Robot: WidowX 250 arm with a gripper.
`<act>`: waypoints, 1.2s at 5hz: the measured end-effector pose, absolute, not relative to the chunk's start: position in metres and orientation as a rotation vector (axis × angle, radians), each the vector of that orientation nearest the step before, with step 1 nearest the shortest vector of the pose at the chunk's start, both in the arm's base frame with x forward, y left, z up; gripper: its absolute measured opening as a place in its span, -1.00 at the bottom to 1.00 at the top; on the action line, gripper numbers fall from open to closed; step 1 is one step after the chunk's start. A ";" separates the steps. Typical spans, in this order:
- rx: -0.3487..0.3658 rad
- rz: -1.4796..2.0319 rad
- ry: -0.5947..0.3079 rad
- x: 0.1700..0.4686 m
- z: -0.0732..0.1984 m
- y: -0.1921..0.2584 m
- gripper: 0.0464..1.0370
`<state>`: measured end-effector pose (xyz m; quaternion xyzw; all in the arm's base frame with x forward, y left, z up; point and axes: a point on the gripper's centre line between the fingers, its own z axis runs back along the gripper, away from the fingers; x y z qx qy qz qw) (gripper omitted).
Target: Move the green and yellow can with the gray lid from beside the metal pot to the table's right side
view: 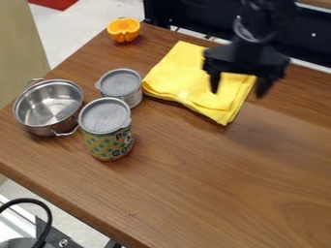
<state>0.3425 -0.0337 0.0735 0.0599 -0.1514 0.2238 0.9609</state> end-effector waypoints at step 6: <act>0.203 0.988 -0.393 0.256 0.102 0.130 0.92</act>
